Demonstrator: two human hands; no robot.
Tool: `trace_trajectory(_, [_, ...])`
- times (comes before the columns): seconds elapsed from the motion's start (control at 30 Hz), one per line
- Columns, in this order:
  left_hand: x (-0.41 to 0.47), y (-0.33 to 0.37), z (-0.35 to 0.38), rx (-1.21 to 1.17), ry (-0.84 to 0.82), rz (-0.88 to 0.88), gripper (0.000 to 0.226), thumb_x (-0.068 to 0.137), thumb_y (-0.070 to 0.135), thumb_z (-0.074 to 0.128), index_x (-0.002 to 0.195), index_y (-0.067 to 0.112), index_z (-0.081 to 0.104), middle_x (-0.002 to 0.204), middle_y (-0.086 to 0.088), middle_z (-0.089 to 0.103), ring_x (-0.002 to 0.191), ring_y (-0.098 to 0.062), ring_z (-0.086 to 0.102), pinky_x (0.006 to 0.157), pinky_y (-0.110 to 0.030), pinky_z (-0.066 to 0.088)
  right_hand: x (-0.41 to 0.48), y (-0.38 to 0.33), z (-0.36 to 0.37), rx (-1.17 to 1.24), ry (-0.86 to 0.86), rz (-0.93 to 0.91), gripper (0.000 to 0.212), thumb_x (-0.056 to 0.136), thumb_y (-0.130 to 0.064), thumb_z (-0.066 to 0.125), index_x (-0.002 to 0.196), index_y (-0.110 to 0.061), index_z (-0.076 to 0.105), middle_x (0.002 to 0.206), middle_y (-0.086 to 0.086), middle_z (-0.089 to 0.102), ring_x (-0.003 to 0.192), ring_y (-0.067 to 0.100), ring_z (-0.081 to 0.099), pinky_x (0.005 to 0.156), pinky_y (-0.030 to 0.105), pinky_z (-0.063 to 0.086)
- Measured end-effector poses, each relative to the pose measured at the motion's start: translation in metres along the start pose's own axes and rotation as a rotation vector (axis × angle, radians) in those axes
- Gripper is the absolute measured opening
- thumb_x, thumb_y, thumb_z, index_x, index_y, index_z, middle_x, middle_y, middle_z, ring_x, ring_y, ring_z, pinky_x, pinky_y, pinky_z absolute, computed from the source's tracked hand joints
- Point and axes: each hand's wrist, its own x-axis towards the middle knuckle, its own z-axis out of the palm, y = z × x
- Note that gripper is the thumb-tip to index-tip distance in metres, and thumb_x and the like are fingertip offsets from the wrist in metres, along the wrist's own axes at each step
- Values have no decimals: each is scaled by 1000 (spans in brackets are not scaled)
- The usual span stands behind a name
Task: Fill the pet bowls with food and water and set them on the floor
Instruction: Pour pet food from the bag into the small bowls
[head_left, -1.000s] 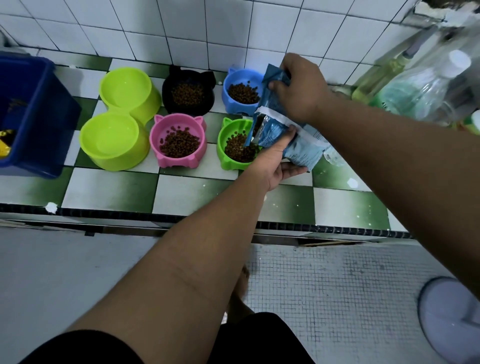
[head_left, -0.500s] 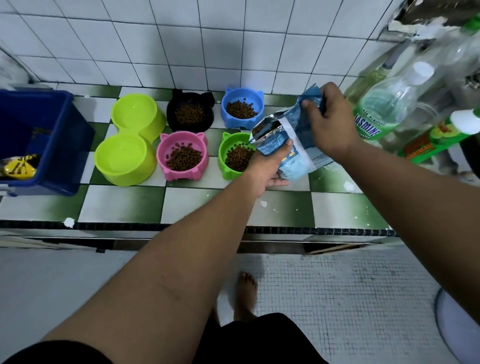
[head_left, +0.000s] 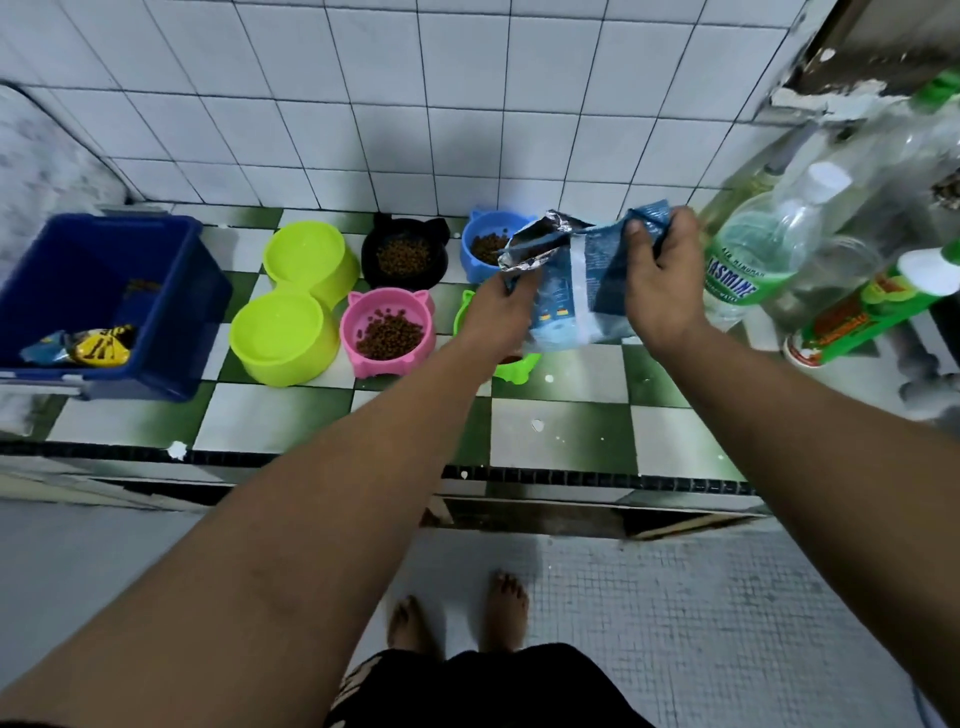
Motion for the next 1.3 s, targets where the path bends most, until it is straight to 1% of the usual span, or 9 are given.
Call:
trace_trajectory(0.2, [2,13,-36,-7,131,151,21,103,35,60,104,16,70,99,-4,76,91,-19,72,86,-38,59,-4,-13,21,78,-75,-11,9,102,-21,51,99,-15,45,82,-8,52,73,3,48,70,25,44])
trace_trajectory(0.3, [2,17,-55,-143,196,180,12,95,29,71,99,19,75,100,-7,79,96,-27,75,90,-47,61,0,-24,35,112,-149,-4,9,102,-25,50,99,-18,46,85,-4,55,75,9,50,67,29,46])
trace_trajectory(0.37, [1,20,-69,-211,250,199,5,90,23,76,92,18,75,96,-8,79,93,-27,76,86,-49,62,2,-31,47,139,-174,-10,7,103,-23,50,99,-17,47,85,-4,55,72,7,50,64,26,46])
trace_trajectory(0.47, [-3,30,-92,-277,309,221,11,88,10,78,85,15,69,81,-1,75,73,-15,71,66,-31,58,6,-40,67,138,-192,-27,7,102,-21,52,101,-15,49,85,-8,54,71,-1,49,62,15,44])
trace_trajectory(0.63, [-6,38,-141,-303,339,225,11,87,8,78,89,14,69,89,-9,73,79,-23,67,65,-34,56,7,-56,106,113,-240,-88,11,101,-20,54,97,-13,47,81,-12,50,66,-13,48,61,9,38])
trace_trajectory(0.7, [-7,45,-164,-325,335,236,11,88,6,77,96,9,70,95,-13,73,83,-25,69,71,-36,60,7,-68,125,126,-252,-84,15,99,-26,57,95,-15,46,80,-11,50,68,-8,47,65,17,42])
trace_trajectory(0.83, [-10,55,-229,-253,334,239,9,90,8,75,92,15,70,82,2,72,67,-3,66,58,-16,48,7,-96,168,161,-308,-115,21,93,-30,63,92,-14,50,82,2,56,74,11,51,67,31,46])
trace_trajectory(1.0, [-14,58,-329,-256,313,209,6,83,13,81,88,13,77,94,-12,77,81,-24,70,75,-34,50,-5,-134,238,146,-408,-217,29,91,-25,68,82,-14,43,68,-2,42,62,8,38,57,23,35])
trace_trajectory(1.3, [-4,80,-494,-130,310,232,7,92,10,74,91,15,69,79,5,74,69,-6,70,61,-24,54,-36,-205,381,211,-409,-247,25,91,-21,65,83,-14,42,71,6,40,65,11,36,56,25,32])
